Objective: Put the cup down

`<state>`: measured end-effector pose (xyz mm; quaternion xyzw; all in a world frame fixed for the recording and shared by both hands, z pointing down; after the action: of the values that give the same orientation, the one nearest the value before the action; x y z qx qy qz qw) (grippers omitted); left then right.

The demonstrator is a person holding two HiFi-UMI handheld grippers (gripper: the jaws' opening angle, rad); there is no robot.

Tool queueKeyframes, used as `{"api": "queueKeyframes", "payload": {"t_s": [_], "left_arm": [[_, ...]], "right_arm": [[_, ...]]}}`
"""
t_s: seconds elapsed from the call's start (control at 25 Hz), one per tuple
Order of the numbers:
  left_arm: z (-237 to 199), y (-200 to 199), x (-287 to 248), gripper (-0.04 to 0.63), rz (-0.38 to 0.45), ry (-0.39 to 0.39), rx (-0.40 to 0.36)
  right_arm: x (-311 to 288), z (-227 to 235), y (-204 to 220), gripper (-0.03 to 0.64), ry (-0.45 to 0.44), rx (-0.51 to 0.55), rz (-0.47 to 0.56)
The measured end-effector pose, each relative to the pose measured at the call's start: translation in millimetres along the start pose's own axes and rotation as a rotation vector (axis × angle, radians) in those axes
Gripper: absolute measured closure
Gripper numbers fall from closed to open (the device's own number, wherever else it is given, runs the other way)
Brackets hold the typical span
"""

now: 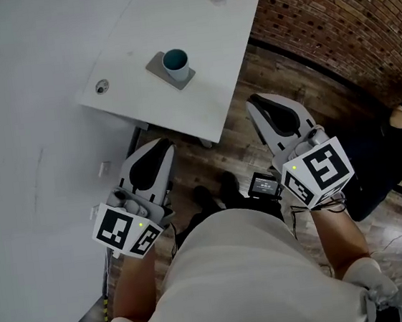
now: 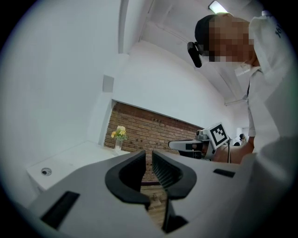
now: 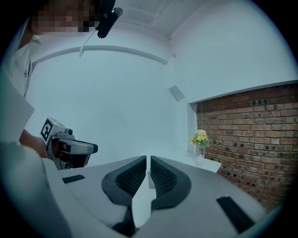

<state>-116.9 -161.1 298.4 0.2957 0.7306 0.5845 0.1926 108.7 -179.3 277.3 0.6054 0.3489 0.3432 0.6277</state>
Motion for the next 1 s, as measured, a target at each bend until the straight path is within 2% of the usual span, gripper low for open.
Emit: {"api": "queueKeyframes", "payload": {"t_s": [0.24, 0.48, 1.0], "left_arm": [[9.0, 14.2, 19.1, 0.545, -0.019, -0.024, 0.026], [5.3, 11.6, 30.8, 0.545, -0.016, -0.047, 0.033], [2.4, 12.4, 32.2, 0.545, -0.027, -0.043, 0.035]], "right_arm": [[13.4, -12.9, 14.5, 0.586, -0.008, -0.023, -0.039], [9.4, -27.0, 22.4, 0.603, -0.033, -0.016, -0.076], [-2.5, -33.8, 22.0, 0.606, -0.044, -0.003, -0.071]]}}
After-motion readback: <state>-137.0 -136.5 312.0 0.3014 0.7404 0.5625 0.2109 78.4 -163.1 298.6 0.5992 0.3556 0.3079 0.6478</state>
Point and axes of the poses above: the fingertips, and each gripper's own axes: x backward along the fingers, z to its right, y out of its underside, the point moved 6 cm from there along x, backward along the fingers, and after that the axes turned 11 degrees about z, right-handed, at the moved point
